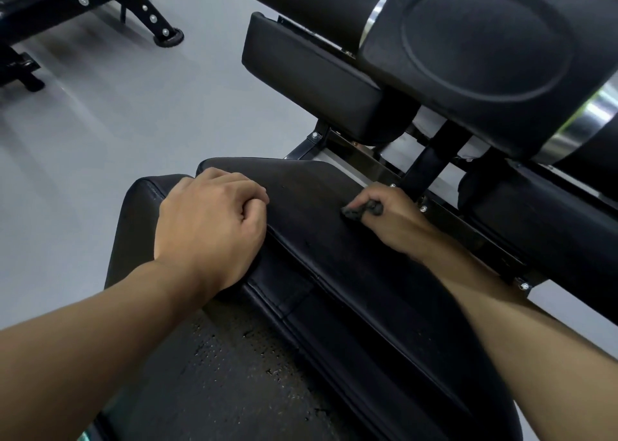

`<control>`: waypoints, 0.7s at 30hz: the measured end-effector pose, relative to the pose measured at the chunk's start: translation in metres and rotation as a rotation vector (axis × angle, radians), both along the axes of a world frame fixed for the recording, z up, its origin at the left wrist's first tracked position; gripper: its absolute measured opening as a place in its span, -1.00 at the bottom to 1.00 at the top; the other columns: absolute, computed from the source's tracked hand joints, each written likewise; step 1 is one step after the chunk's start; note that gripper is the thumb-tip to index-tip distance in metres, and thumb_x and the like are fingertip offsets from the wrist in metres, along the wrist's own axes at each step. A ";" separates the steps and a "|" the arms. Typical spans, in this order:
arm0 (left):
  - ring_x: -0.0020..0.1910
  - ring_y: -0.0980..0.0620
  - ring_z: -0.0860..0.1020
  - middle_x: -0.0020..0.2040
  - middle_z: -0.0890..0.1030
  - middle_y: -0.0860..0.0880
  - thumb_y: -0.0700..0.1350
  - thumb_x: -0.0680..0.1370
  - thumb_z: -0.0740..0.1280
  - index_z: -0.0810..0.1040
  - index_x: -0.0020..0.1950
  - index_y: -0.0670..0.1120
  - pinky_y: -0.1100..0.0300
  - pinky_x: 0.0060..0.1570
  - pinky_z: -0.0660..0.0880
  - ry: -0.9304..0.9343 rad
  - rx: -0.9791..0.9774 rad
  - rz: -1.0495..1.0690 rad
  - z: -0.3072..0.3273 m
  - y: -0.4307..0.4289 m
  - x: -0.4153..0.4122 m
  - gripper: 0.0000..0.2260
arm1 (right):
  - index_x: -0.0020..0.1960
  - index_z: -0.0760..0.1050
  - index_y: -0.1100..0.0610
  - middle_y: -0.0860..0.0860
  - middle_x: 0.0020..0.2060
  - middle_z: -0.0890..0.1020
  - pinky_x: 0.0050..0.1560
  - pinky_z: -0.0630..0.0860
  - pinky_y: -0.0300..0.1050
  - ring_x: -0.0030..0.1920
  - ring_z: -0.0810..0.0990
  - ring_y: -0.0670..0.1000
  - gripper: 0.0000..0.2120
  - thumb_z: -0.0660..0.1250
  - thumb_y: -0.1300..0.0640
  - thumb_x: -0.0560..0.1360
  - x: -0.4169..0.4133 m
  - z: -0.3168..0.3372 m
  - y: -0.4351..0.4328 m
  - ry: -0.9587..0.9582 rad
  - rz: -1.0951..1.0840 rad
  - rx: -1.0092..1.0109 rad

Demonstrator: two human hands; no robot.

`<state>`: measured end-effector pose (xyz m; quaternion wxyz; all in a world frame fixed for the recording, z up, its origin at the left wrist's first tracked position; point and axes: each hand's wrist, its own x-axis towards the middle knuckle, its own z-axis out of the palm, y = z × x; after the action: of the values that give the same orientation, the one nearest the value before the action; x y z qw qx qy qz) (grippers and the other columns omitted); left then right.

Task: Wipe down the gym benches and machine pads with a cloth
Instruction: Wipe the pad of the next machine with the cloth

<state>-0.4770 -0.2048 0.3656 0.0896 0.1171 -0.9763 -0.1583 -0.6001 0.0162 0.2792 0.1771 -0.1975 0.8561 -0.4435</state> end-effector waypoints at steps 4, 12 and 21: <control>0.13 0.11 0.51 0.04 0.67 0.23 -0.04 0.50 0.06 0.67 -0.12 0.09 0.12 0.03 0.32 0.002 -0.003 0.004 0.000 0.000 0.000 -0.65 | -0.17 0.59 0.01 0.01 -0.07 0.65 0.01 0.50 -0.18 -0.06 0.59 -0.11 -0.65 0.39 0.47 0.40 0.020 0.024 0.029 -0.041 0.149 0.026; 0.14 0.11 0.51 0.04 0.66 0.23 -0.04 0.50 0.05 0.68 -0.10 0.09 0.12 0.07 0.33 -0.002 0.010 0.014 0.001 0.000 0.001 -0.63 | -0.09 0.64 0.10 0.00 -0.07 0.61 -0.04 0.46 -0.26 -0.07 0.57 -0.15 -0.76 0.39 0.42 0.44 0.025 0.020 0.017 0.050 0.127 0.039; 0.14 0.10 0.52 0.02 0.67 0.21 -0.03 0.51 0.05 0.67 -0.10 0.09 0.07 0.09 0.38 -0.014 -0.003 0.002 0.001 0.000 -0.001 -0.63 | -0.12 0.60 -0.04 -0.02 -0.04 0.62 -0.01 0.38 -0.33 -0.02 0.56 -0.06 -0.70 0.38 0.38 0.44 0.018 0.020 -0.006 0.083 0.090 0.052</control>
<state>-0.4778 -0.2051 0.3668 0.0831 0.1193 -0.9770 -0.1558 -0.5816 0.0102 0.2988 0.1663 -0.2497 0.8641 -0.4042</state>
